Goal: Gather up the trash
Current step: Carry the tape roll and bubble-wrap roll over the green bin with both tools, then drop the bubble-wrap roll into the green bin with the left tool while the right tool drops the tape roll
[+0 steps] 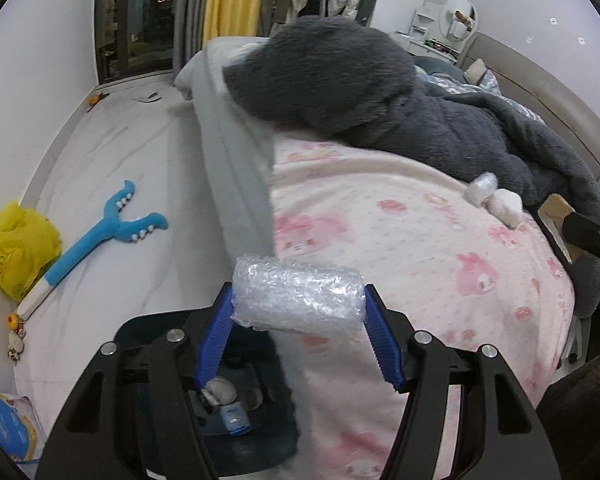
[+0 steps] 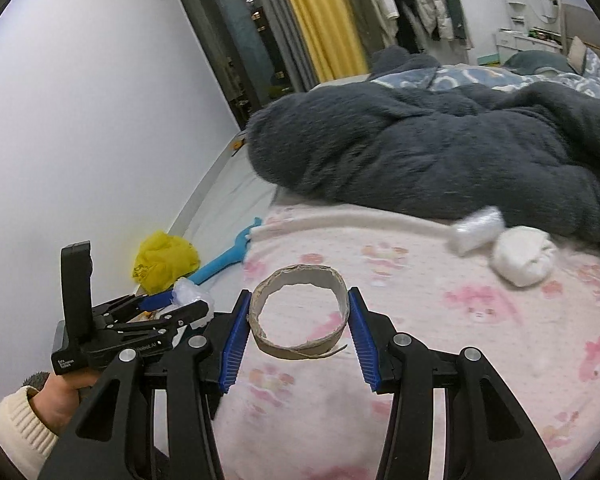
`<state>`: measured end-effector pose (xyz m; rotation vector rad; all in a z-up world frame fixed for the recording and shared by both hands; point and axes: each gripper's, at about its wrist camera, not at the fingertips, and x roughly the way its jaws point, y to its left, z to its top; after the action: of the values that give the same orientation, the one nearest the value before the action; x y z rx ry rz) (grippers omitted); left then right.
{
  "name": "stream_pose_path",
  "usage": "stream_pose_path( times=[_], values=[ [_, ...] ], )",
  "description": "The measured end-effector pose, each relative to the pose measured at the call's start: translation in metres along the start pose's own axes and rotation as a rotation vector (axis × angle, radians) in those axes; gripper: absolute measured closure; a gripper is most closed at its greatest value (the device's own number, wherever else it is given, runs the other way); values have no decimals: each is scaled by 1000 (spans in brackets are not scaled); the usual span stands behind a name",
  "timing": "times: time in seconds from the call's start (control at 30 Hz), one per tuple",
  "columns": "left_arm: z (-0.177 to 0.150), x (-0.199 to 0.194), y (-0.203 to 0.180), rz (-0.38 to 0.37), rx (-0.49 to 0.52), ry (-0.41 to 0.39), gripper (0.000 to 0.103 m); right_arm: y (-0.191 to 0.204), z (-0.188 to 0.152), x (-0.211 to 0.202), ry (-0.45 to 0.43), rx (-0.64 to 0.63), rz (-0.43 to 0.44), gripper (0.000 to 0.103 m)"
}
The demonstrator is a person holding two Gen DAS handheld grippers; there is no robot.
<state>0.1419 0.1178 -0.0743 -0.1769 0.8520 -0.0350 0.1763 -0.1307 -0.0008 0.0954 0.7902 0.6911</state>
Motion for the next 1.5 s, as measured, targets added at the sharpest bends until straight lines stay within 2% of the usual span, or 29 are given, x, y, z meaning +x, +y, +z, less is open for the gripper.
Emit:
stream_pose_path(
  times=[0.37, 0.63, 0.77, 0.93, 1.2, 1.33, 1.5],
  values=[
    [-23, 8, 55, 70, -58, 72, 37, 59, 2, 50, 54, -71, 76, 54],
    [-42, 18, 89, 83, -101, 137, 37, 91, 0, 82, 92, -111, 115, 54],
    [-55, 28, 102, 105, -106, 196, 37, 104, -3, 96, 114, -130, 127, 54],
    [-76, 43, 117, 111, -102, 310, 37, 120, -7, 115, 153, -161, 140, 54],
    [-103, 49, 135, 98, -113, 408, 37, 145, -19, 149, 224, -210, 144, 54],
    [-111, 48, 145, 80, -137, 430, 35, 154, -24, 162, 254, -231, 146, 54],
    [-116, 45, 154, 45, -159, 438, 24, 163, -31, 181, 298, -251, 141, 54]
  ],
)
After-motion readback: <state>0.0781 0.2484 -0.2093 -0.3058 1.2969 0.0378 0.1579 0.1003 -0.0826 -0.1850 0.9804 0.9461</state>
